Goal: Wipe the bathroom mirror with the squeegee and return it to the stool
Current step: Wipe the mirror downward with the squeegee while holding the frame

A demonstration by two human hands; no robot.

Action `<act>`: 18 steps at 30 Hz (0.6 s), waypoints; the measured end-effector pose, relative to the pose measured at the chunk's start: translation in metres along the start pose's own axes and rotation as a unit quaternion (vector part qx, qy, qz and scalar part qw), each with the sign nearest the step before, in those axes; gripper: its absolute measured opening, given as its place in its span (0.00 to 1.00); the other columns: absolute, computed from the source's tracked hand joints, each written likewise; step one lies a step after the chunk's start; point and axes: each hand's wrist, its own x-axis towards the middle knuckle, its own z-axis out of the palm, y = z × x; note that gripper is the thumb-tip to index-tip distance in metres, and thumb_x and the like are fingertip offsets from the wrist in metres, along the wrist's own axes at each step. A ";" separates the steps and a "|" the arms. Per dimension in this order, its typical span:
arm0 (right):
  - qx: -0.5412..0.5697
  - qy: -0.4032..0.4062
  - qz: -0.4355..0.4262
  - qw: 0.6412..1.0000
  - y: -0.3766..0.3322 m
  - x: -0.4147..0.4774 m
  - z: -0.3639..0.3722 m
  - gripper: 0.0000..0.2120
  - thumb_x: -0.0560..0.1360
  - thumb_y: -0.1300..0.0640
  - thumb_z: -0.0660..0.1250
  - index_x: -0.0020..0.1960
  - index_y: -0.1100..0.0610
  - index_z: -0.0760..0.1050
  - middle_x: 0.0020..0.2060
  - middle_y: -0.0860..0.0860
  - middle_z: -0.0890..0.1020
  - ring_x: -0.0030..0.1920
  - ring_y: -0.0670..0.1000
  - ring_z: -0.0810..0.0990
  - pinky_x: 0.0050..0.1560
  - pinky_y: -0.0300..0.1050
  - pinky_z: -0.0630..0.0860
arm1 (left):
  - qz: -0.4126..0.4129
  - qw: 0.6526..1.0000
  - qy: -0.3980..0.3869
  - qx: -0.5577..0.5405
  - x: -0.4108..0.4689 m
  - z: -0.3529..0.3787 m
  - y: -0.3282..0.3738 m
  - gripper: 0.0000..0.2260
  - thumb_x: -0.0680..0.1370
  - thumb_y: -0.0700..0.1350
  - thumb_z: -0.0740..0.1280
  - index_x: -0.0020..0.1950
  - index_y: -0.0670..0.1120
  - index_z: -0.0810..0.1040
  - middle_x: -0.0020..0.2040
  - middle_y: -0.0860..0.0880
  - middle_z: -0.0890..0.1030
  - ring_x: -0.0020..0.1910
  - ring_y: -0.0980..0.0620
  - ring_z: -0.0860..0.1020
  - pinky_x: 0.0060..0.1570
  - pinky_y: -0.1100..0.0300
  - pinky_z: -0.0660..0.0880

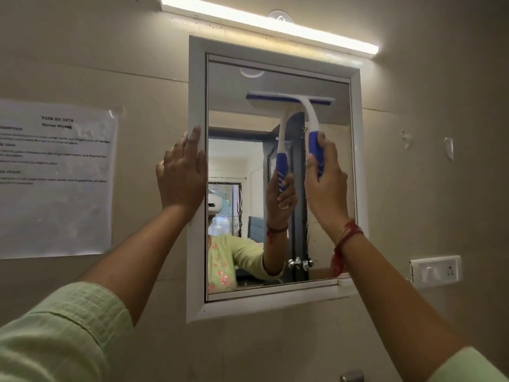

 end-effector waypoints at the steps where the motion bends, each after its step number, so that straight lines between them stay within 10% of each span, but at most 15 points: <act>1: 0.002 -0.004 0.002 1.000 0.004 -0.011 -0.002 0.19 0.81 0.53 0.55 0.70 0.53 0.61 0.33 0.40 0.71 0.31 0.32 0.75 0.27 0.22 0.69 | 0.001 1.000 0.001 -0.002 0.000 0.000 0.001 0.20 0.82 0.50 0.54 0.74 0.51 0.59 0.71 0.44 0.68 0.67 0.41 0.68 0.61 0.44 0.65; 18: 0.055 -0.031 0.034 0.997 0.024 -0.081 -0.007 0.22 0.80 0.52 0.55 0.72 0.50 0.58 0.37 0.39 0.74 0.37 0.36 0.78 0.32 0.25 0.73 | 0.012 1.000 0.011 -0.015 0.000 0.002 -0.001 0.20 0.82 0.49 0.54 0.74 0.51 0.59 0.69 0.43 0.70 0.65 0.40 0.70 0.60 0.44 0.67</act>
